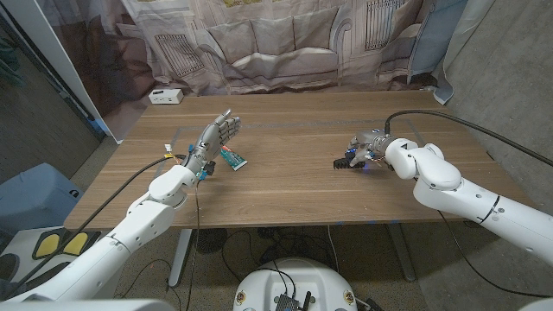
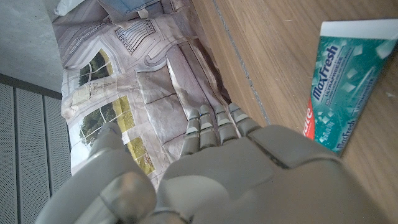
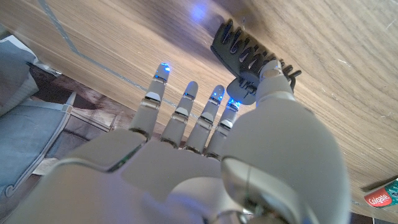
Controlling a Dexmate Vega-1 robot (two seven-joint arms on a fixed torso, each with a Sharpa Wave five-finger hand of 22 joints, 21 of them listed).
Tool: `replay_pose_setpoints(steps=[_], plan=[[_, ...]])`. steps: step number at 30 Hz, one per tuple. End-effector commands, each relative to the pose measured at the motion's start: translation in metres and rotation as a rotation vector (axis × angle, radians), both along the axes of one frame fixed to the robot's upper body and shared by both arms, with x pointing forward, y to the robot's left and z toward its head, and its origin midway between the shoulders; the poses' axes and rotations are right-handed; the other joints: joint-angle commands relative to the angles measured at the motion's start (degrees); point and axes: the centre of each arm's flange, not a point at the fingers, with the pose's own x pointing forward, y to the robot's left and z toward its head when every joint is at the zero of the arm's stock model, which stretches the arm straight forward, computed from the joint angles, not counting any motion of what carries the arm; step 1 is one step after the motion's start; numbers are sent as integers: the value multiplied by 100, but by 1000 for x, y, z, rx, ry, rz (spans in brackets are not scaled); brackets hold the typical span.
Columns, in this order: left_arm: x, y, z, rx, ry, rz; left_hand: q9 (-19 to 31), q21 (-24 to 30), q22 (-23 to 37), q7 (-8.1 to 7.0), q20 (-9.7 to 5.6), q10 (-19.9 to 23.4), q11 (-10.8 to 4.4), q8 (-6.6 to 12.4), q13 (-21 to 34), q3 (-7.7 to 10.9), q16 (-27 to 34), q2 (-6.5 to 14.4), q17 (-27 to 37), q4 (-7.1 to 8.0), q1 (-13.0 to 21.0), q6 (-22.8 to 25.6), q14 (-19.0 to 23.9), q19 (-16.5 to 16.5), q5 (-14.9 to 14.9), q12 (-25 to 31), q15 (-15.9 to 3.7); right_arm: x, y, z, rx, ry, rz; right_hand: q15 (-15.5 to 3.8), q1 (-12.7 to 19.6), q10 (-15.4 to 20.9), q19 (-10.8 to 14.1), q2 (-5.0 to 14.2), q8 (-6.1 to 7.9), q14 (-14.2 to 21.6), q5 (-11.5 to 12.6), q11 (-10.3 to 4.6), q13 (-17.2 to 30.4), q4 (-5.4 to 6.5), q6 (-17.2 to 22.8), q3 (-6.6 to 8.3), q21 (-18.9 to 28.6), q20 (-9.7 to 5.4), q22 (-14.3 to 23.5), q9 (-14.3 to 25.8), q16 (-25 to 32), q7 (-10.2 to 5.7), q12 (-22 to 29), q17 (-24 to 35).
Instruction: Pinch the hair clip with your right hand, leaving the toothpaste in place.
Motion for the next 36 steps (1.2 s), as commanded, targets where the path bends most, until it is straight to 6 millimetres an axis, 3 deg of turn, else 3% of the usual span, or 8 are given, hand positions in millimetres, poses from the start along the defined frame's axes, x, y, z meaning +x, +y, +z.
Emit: replay_pose_setpoints(steps=[1,16,25,36], plan=[[-1,0,-1,-4,-2,3,28,10,32,7,20,23,-19,2,11,44,2,-2,10,-12,47,54,-6,-46,-15,-5,-11,0,1,0,-9,2,-1,-216,-24,-115,-53,-4,-86,-87,7,7,6,-22,-116,31,-16,4,13,31,-9,4,-28,10],[-3,1,-2,-8,-3,3,28,8,32,-2,32,25,-28,7,12,46,3,1,10,-12,49,72,-4,-56,-15,-5,-11,-3,1,1,-24,10,-6,-121,-171,-709,-226,-127,-371,-373,-6,60,-4,-17,-642,-14,-29,10,13,40,-98,21,-92,-19],[-3,2,-2,-12,-5,4,28,9,32,-7,33,31,-19,6,12,47,4,2,11,-11,49,73,-1,-56,-16,-4,-12,-4,1,1,-34,10,-3,83,-298,-1414,-441,-191,-606,-900,-14,178,-12,-10,-1382,-43,-41,14,11,60,-216,160,-114,-40],[-4,4,-2,-11,-5,4,29,9,32,-14,36,33,-33,8,12,50,5,5,11,-10,50,85,2,-58,-16,-3,-19,-5,4,2,-61,23,-4,212,-447,-1990,-605,-288,-655,-1296,1,322,-17,3,-2024,-80,-52,19,12,67,-279,325,-111,-59]])
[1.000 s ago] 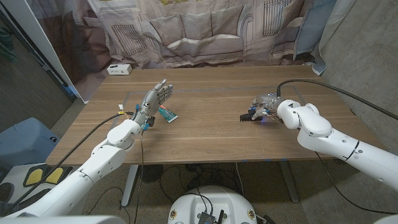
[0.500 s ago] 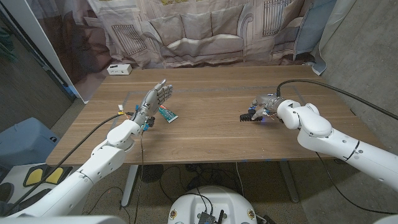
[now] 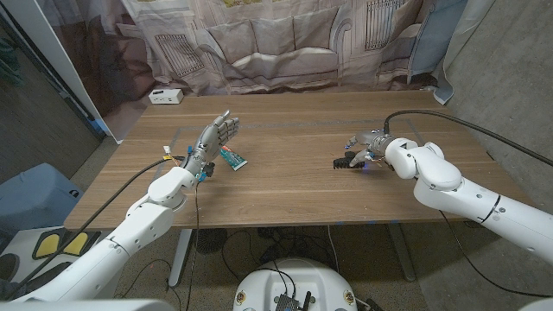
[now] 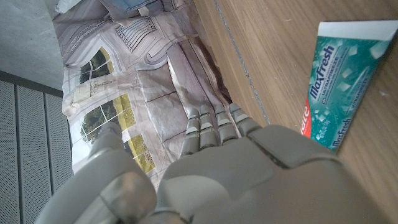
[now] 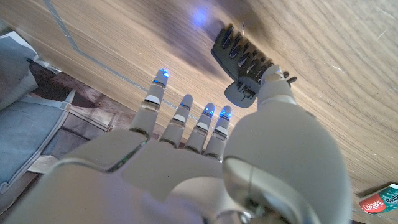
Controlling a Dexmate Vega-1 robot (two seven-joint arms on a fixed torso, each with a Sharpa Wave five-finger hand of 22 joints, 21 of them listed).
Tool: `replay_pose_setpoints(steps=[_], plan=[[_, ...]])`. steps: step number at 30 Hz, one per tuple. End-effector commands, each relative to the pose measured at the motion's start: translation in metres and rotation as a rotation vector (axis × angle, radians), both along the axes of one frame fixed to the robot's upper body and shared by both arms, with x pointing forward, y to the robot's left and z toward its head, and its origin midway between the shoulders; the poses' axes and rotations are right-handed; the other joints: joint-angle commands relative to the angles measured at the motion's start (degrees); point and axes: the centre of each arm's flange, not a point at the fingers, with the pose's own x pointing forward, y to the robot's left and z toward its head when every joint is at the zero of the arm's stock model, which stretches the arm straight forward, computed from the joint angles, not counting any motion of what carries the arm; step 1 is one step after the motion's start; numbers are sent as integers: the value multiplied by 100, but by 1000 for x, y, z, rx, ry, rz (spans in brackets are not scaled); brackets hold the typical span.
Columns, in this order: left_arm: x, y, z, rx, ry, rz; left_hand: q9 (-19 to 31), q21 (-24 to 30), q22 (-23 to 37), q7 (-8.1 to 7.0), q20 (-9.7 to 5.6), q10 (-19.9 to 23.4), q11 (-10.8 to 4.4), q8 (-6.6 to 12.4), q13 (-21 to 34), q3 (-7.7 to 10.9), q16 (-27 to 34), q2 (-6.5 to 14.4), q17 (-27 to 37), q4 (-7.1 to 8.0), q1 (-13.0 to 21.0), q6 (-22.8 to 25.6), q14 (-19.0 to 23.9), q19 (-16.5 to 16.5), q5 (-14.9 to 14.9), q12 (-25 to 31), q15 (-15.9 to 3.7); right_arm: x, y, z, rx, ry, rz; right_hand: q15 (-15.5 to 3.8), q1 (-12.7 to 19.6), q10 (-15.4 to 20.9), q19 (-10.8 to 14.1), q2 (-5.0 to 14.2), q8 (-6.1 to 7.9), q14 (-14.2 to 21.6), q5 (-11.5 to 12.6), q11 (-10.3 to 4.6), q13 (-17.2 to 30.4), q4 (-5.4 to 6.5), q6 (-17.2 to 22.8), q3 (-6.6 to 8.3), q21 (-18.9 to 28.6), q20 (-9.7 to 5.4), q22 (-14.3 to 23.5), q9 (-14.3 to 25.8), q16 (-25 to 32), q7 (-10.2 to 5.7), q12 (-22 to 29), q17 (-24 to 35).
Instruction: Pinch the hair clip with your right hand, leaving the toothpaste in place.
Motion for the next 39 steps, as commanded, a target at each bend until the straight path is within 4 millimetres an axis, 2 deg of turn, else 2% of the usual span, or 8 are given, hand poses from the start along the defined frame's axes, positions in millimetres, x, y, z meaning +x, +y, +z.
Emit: replay_pose_setpoints(steps=[1,15,17,22,25,30,35,39], plan=[[-1,2,0,0,-1,1,28,9,32,7,9,10,-14,7,12,50,5,5,11,-10,51,62,3,-32,-16,-5,-22,-1,2,1,-25,14,2,76,-159,-321,-138,-29,-20,-263,-1,94,9,10,-345,-56,-12,-11,12,11,-53,115,-7,-6],[-1,3,1,6,3,-5,29,11,32,0,13,20,-16,5,13,55,5,11,10,-10,54,62,5,-33,-16,-1,-26,-9,-1,4,10,0,14,200,-806,-767,-403,-215,43,-684,12,272,-2,225,-835,-275,-10,-5,16,10,-21,207,54,0],[0,3,1,7,4,-6,29,11,32,2,9,24,-19,5,13,55,5,12,10,-10,54,64,6,-32,-16,0,-22,-10,-3,5,60,10,20,198,-1261,-783,-455,-238,100,-702,76,298,-12,441,-836,-434,9,-8,20,19,40,209,103,14],[0,3,1,10,3,-9,29,12,32,5,8,15,-8,5,13,57,6,14,10,-10,56,64,8,-30,-16,-4,-22,-12,-7,6,152,-11,59,309,-1881,-774,-471,-104,194,-782,83,394,-26,765,-628,-582,36,-8,26,18,81,173,143,36],[0,3,1,10,3,-9,29,11,32,1,12,17,-21,5,13,58,5,15,10,-10,56,65,6,-32,-16,-3,-17,-14,-8,7,183,-29,71,354,-2083,-800,-487,-88,204,-876,74,470,-32,861,-569,-640,37,-7,25,11,64,175,141,37],[0,3,1,9,1,-10,29,12,32,4,12,13,-18,5,13,59,5,16,10,-10,57,69,7,-32,-17,-5,-19,-16,-11,8,264,-25,89,440,-2971,-1389,-783,-4,100,-1437,39,848,-54,1278,-705,-907,-12,-12,15,-17,-5,375,51,33],[-1,4,-1,9,2,-8,29,14,32,2,9,19,-17,5,13,60,5,16,10,-10,58,70,7,-27,-17,-3,-21,-19,-13,7,333,-57,133,385,-3302,-1430,-1022,12,40,-1550,56,991,-62,1422,-932,-1023,-33,-30,10,-24,14,578,102,28],[-1,4,-1,10,3,-8,29,13,32,4,8,21,-15,5,13,60,5,16,10,-10,58,69,9,-29,-17,-2,-17,-22,-14,7,376,-88,170,355,-3471,-1490,-1127,-3,-10,-1636,85,1126,-75,1463,-1280,-1102,-4,-331,5,-36,10,789,111,-9]])
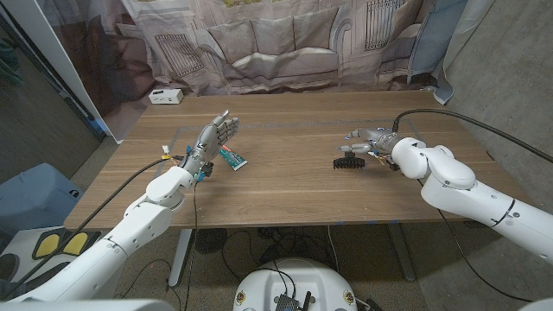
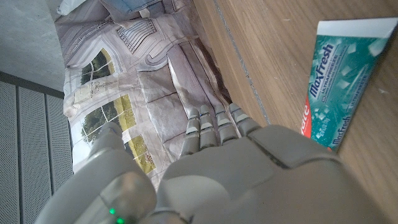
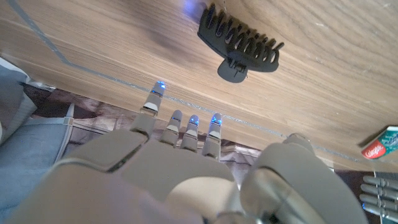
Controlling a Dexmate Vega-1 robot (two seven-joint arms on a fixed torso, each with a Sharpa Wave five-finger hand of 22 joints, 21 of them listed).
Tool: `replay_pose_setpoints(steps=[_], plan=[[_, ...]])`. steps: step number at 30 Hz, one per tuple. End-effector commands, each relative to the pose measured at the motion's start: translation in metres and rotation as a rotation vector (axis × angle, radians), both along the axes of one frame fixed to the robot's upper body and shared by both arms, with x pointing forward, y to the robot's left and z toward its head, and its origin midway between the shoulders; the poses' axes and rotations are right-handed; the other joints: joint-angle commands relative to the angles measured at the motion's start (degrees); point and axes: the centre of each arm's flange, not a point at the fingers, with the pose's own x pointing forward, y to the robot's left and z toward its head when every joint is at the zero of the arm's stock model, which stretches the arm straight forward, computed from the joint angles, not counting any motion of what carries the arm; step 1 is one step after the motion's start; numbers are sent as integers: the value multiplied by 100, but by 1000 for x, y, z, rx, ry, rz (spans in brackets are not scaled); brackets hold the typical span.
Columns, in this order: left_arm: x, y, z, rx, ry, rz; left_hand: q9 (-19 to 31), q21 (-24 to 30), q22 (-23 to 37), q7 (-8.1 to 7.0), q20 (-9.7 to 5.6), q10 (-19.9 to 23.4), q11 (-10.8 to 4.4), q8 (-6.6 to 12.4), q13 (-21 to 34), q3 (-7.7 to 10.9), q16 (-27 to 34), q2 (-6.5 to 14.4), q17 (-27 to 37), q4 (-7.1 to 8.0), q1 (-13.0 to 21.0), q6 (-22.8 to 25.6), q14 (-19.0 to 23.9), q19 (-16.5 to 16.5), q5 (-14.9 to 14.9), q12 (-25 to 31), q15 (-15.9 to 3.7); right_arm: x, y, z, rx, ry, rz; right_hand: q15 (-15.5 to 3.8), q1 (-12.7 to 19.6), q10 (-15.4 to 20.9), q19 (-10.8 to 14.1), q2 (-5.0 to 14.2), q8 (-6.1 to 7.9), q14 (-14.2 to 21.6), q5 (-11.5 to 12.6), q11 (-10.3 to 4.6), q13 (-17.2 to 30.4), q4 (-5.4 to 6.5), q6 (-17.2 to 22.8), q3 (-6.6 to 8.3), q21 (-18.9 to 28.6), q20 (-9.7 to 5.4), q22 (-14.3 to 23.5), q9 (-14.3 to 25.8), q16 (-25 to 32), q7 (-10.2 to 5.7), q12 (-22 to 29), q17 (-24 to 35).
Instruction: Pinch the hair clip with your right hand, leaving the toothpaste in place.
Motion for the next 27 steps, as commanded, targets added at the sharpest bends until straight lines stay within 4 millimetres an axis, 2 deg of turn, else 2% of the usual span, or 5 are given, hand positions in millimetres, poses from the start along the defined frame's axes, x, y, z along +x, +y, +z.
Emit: replay_pose_setpoints(steps=[1,8,14,19,27], plan=[[-1,1,-2,1,2,0,29,14,32,24,5,17,-15,5,13,41,5,16,10,9,58,51,9,-27,-17,-4,-14,-7,-4,1,158,-67,85,-8,-159,-48,-28,6,-85,-106,26,193,2,59,-414,-57,33,-261,11,4,-10,231,34,-31],[-1,-1,-2,4,4,-4,29,13,32,21,-7,10,-7,4,13,42,5,16,10,9,58,52,9,-30,-18,-7,-17,-12,-5,1,262,-133,161,10,-149,-203,-49,44,-88,-138,75,380,-21,-4,-1046,-67,60,-776,4,-15,-7,571,30,-122],[-5,-1,2,26,-3,-1,29,20,32,24,-29,-12,-1,-3,13,42,4,15,10,9,59,37,6,-12,-18,-16,-20,-19,-5,3,329,-179,203,45,-133,-260,-187,59,-12,-202,88,396,-31,-30,-984,-64,18,-878,2,-22,-30,537,21,-152],[-7,-3,5,28,-23,4,29,26,31,45,-125,-27,0,-16,13,43,1,13,10,7,60,1,0,7,-18,-21,-10,-27,-5,2,387,-217,243,92,-112,-306,-281,93,174,-301,104,465,-39,-63,-514,-57,24,-871,2,-14,-49,523,35,-191],[-12,-4,6,30,-35,15,29,53,29,63,-307,-18,31,-7,12,44,9,8,9,3,66,16,23,92,-18,-17,35,-34,-10,1,512,-281,326,27,-54,-104,-329,101,126,-172,116,499,-47,-118,-574,-45,31,-919,0,-11,6,623,117,-226]])
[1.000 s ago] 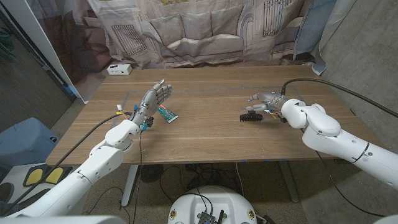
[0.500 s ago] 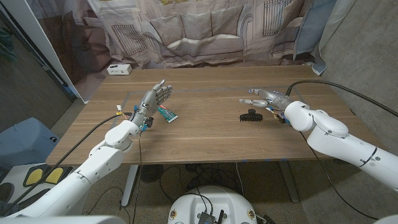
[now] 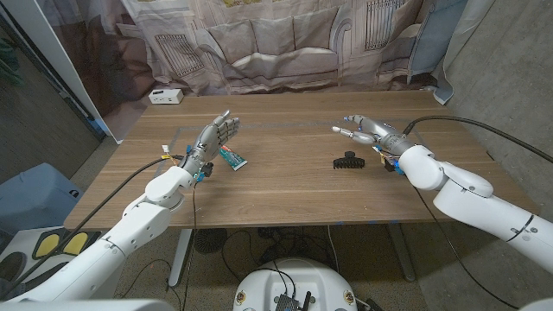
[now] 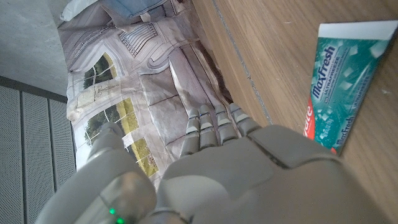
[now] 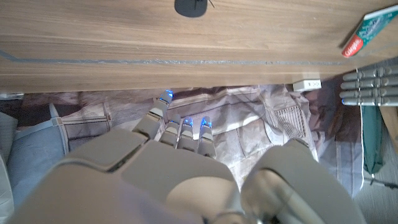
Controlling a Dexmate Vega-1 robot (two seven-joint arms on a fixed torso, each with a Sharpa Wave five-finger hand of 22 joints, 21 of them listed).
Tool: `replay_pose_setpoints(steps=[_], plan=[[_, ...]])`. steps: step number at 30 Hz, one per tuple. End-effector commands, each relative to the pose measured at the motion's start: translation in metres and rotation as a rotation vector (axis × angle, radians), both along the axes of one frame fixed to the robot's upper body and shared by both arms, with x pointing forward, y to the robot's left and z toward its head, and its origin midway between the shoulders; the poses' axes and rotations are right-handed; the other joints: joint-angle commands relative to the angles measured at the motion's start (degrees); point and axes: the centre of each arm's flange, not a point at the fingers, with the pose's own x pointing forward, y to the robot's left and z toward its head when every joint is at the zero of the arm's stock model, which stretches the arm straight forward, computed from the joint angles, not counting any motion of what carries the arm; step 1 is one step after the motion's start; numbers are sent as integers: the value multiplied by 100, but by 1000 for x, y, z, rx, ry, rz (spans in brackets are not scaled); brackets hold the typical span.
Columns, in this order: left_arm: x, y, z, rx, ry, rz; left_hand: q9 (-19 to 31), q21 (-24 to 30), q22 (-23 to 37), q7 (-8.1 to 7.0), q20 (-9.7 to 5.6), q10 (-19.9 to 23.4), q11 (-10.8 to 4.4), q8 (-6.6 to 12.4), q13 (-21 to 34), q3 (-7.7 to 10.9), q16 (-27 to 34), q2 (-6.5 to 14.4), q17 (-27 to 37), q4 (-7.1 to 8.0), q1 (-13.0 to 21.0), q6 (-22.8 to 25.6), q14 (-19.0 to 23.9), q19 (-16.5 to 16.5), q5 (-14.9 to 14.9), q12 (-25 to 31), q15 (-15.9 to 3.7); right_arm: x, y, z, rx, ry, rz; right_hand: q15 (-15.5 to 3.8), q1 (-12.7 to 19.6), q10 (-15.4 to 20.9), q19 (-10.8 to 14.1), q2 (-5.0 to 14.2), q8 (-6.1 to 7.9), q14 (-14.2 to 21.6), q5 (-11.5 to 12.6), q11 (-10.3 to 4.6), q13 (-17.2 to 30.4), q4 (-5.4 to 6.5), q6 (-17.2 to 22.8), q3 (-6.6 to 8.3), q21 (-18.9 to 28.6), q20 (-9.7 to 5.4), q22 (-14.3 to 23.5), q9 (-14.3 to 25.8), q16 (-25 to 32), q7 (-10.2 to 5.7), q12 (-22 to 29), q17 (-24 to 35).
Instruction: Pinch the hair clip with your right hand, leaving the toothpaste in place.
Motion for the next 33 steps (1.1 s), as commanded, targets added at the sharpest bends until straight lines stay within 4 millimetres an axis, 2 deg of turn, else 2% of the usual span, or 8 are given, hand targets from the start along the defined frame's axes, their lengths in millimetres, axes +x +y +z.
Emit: replay_pose_setpoints(steps=[1,5,12,16,18,22,33], plan=[[-7,-2,4,6,-24,15,29,26,28,62,-74,3,13,-8,12,44,8,8,9,2,66,12,21,24,-18,-17,33,-13,-6,2,194,-98,119,-50,51,161,-78,51,2,79,35,22,5,-53,-31,0,-6,-59,5,15,56,112,68,-7],[-7,-2,8,5,-34,14,29,25,28,72,-78,18,11,-7,12,45,7,7,9,1,68,15,21,27,-18,-12,33,-15,-6,4,284,-120,182,-64,82,246,-189,46,37,54,42,38,0,-83,89,3,-30,-141,4,10,42,156,89,-23],[-10,5,14,-33,-69,-3,28,22,27,79,-81,11,21,-6,11,45,8,5,9,-1,71,16,25,28,-18,-15,34,-14,1,0,414,-132,266,-77,133,300,-125,59,42,81,51,50,-3,-121,146,20,11,-226,1,6,51,211,98,-39],[-10,7,16,-23,-72,-25,28,23,26,82,-91,15,31,-5,11,45,9,4,8,-2,73,19,29,35,-18,-13,37,-10,7,-5,486,-138,327,-63,174,351,-119,27,72,135,52,46,-7,-162,260,17,17,-205,-2,2,67,155,106,-50],[-10,8,17,-19,-73,-30,28,23,26,83,-95,11,34,-4,11,45,8,4,8,-3,73,22,29,37,-18,-15,38,-8,8,-4,503,-141,351,-70,196,406,-131,1,79,152,51,72,-10,-188,305,12,15,-193,-2,0,70,189,119,-57],[-11,9,20,-25,-75,-34,28,22,25,85,-107,8,32,-3,11,46,8,4,8,-4,76,23,29,43,-17,-16,33,-4,9,-2,599,-113,436,-74,232,418,-159,-27,65,146,54,88,-15,-225,317,9,9,-261,-3,-5,62,306,108,-66],[-8,15,22,-45,-96,-19,28,15,24,87,-110,3,30,-9,10,49,-2,4,8,-6,83,9,6,40,-17,-18,22,16,10,-3,746,-52,531,-67,300,367,-186,-25,15,92,66,85,-21,-276,248,27,5,-267,-6,-9,36,354,68,-78]])
